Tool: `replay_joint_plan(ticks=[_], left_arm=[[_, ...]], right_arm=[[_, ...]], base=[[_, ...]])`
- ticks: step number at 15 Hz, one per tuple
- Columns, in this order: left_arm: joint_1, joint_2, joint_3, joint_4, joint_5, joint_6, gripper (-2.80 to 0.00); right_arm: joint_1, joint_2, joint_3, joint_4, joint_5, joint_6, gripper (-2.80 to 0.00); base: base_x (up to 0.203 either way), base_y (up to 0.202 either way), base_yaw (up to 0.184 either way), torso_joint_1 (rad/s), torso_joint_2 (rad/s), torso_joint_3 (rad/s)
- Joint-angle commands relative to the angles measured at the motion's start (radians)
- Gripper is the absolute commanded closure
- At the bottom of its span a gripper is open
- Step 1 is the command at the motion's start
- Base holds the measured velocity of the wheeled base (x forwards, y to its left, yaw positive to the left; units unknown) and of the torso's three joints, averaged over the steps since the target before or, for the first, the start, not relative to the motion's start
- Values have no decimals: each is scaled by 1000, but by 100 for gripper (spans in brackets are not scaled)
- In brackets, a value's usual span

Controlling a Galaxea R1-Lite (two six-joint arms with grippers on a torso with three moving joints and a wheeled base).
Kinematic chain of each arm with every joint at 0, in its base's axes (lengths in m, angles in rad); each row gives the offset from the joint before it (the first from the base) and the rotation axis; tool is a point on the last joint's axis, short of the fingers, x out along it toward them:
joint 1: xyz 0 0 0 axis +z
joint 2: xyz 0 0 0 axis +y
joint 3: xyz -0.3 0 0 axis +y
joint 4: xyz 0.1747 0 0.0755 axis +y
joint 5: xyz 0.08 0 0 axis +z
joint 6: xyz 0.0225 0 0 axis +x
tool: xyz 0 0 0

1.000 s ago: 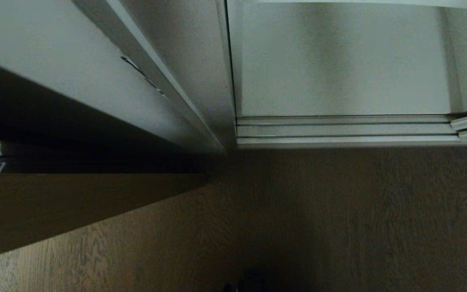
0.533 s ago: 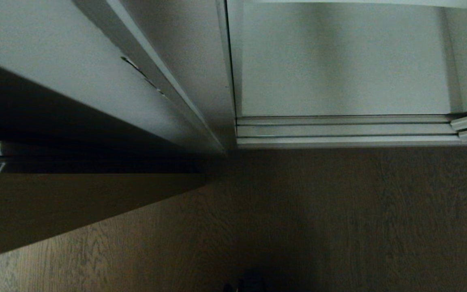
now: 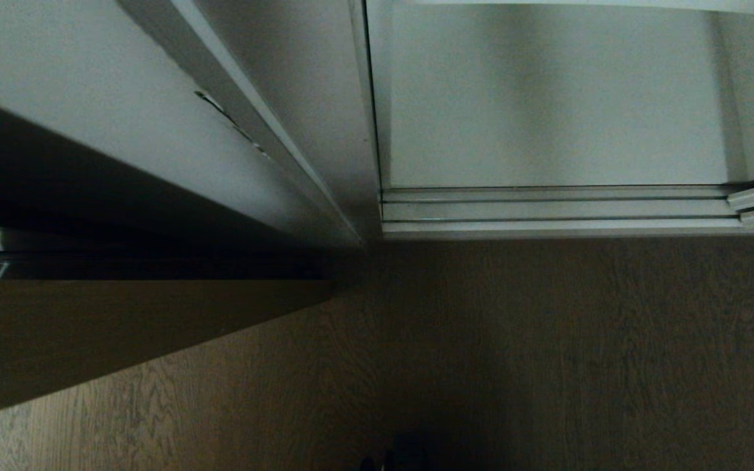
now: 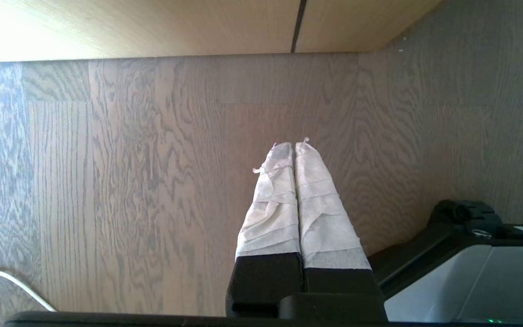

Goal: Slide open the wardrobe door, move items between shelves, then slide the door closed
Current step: Place the bag on the higher shelf

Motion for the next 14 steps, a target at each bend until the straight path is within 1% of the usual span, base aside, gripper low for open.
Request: replay_joint_plan(ticks=[1, 4, 14], left_arm=[[0, 0, 1, -1, 3, 3, 0], [0, 0, 2, -3, 0, 1, 0], [0, 0, 2, -3, -1, -5, 0]], right_arm=[[0, -1, 0, 0, 1, 0, 0], [0, -1, 0, 0, 1, 0, 0], [0, -1, 0, 0, 1, 0, 0]], base=[[0, 0, 0, 0, 0, 0], [0, 0, 0, 1, 2, 79], [0, 0, 0, 2, 2, 194]])
